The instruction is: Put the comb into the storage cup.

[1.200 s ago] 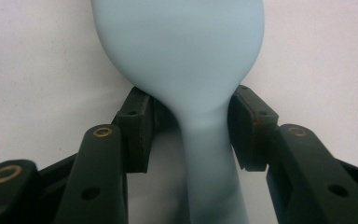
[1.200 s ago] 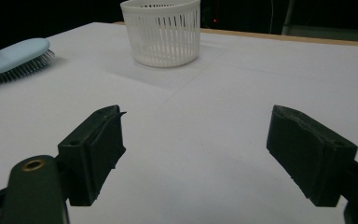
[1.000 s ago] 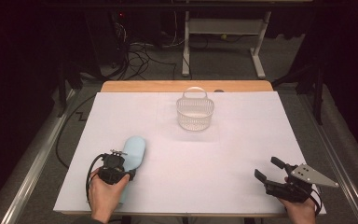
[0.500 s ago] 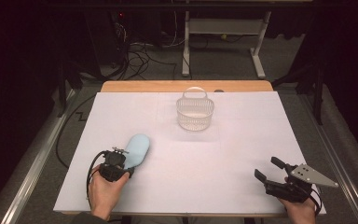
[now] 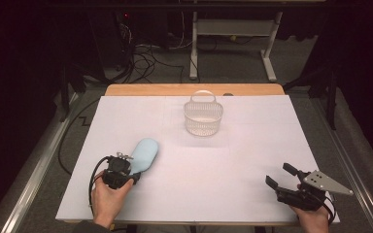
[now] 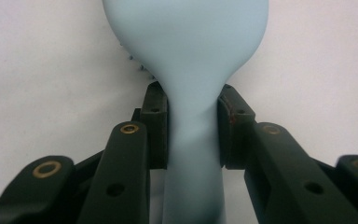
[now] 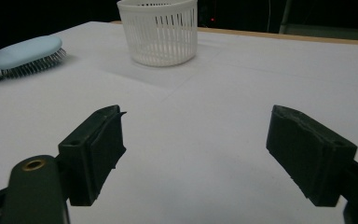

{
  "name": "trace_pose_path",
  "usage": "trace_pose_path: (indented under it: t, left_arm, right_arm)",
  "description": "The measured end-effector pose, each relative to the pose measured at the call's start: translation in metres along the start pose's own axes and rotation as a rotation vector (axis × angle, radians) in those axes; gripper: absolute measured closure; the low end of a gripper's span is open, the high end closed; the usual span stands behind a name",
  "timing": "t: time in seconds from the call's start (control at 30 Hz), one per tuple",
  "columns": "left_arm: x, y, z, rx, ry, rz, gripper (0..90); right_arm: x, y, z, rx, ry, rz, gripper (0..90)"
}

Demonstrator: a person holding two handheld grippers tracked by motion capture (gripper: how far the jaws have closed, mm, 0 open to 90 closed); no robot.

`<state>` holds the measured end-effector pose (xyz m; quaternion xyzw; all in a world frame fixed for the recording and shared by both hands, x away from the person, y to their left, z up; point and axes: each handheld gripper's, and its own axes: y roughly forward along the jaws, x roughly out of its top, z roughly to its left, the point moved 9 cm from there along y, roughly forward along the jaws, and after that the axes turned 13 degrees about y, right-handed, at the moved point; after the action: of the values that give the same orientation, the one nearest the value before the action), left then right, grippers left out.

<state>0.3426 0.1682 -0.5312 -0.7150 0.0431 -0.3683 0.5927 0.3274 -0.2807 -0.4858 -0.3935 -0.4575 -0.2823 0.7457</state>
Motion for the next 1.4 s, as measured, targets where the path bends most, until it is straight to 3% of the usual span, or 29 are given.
trace_pose_path:
  t: [0.53, 0.87, 1.4]
  left_arm:
    - [0.013, 0.000, 0.000, -0.106, 0.024, -0.117, 69.4]
    - [0.023, -0.010, -0.003, -0.147, 0.101, -0.179, 69.5]
    - [0.032, -0.015, -0.018, -0.232, 0.168, -0.258, 69.5]
  right_arm:
    - [0.000, -0.001, -0.005, -0.024, 0.017, -0.007, 19.7]
    - [0.000, -0.003, -0.005, -0.040, 0.020, -0.011, 19.7]
    - [0.001, -0.003, -0.001, -0.040, 0.005, -0.015, 19.6]
